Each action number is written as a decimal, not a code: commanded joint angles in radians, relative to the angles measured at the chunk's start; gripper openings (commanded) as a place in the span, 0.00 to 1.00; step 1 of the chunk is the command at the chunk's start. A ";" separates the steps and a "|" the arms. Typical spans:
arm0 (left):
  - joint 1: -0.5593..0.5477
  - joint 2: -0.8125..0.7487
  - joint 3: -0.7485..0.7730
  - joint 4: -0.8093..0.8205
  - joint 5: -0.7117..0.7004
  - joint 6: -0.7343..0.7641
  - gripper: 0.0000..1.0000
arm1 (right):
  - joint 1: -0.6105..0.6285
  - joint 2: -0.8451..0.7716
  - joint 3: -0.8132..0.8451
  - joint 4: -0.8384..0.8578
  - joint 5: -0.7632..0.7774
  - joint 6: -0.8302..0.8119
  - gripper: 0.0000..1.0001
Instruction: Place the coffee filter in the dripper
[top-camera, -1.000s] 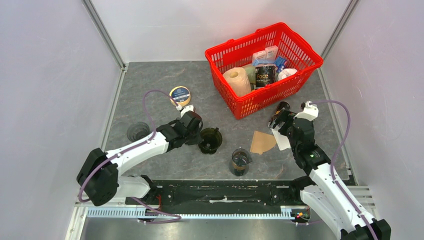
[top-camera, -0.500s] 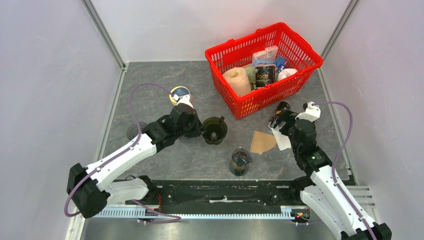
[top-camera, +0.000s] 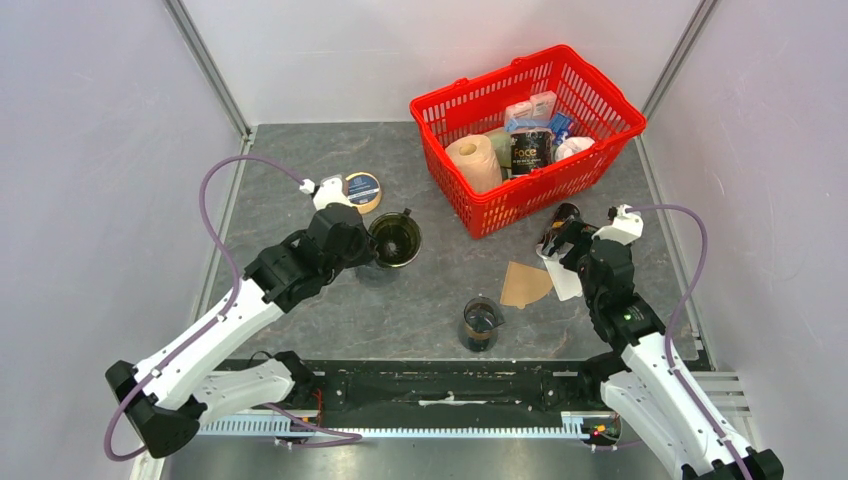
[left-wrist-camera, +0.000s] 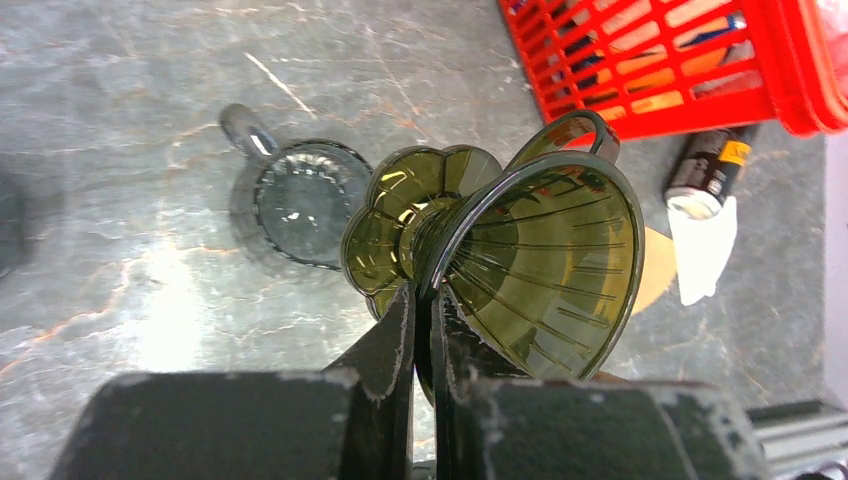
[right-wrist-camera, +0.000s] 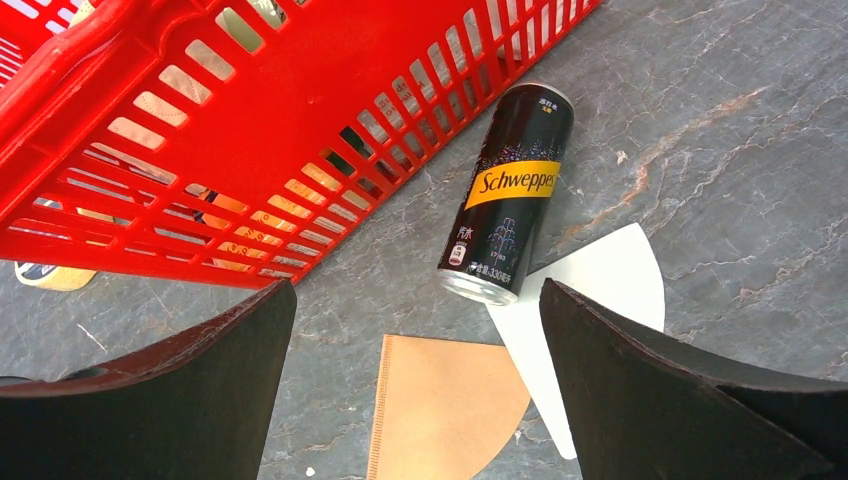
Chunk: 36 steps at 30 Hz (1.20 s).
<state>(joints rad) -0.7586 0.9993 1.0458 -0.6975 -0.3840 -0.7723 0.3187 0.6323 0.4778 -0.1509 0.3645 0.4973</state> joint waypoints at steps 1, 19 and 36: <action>0.009 -0.030 0.048 -0.041 -0.140 -0.005 0.02 | 0.000 0.000 -0.007 0.028 0.026 0.007 0.99; 0.343 -0.042 -0.107 0.097 0.224 -0.087 0.02 | 0.000 0.045 0.002 0.029 0.012 0.002 0.99; 0.393 0.008 -0.139 0.135 0.298 -0.105 0.02 | 0.000 0.063 0.005 0.030 0.005 0.001 0.99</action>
<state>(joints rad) -0.3759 1.0039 0.9089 -0.6239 -0.1177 -0.8413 0.3187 0.6922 0.4774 -0.1505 0.3634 0.4969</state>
